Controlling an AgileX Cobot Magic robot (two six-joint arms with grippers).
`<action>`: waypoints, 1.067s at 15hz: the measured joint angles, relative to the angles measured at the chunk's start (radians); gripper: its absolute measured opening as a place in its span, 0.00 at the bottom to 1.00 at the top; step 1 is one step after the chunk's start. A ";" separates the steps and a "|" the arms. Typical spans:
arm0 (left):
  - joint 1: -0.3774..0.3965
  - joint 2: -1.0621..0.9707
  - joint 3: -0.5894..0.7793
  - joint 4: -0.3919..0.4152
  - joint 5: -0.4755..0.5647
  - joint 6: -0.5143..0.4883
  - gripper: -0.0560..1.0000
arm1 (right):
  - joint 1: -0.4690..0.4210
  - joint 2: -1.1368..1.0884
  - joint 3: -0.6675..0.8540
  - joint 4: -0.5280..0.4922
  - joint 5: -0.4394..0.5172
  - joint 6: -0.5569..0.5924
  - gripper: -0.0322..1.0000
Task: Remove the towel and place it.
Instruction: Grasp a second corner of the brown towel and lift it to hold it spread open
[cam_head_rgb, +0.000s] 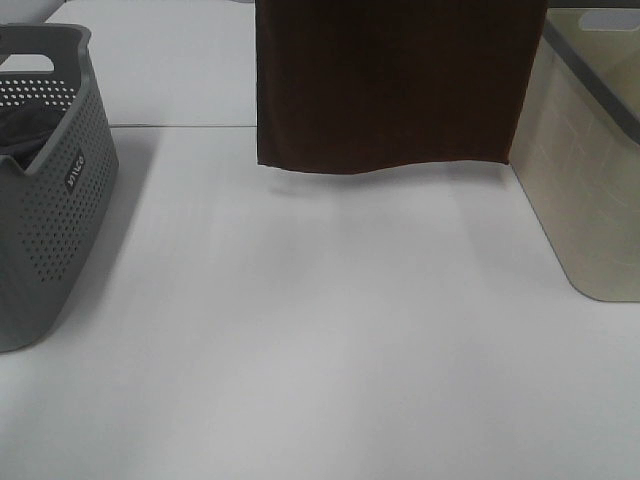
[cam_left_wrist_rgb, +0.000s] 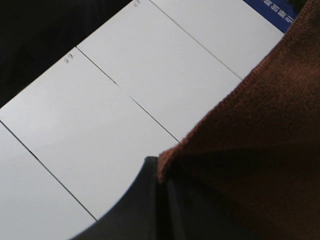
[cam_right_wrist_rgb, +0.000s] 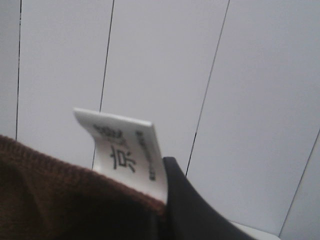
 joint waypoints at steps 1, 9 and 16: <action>0.022 0.037 0.000 -0.003 -0.069 -0.001 0.05 | 0.000 0.031 0.000 0.014 -0.067 0.000 0.04; 0.148 0.438 -0.445 -0.029 -0.247 -0.043 0.05 | 0.010 0.393 -0.379 0.117 -0.187 0.000 0.04; 0.171 0.519 -0.631 -0.002 -0.149 -0.056 0.05 | 0.022 0.447 -0.410 0.123 -0.176 -0.019 0.04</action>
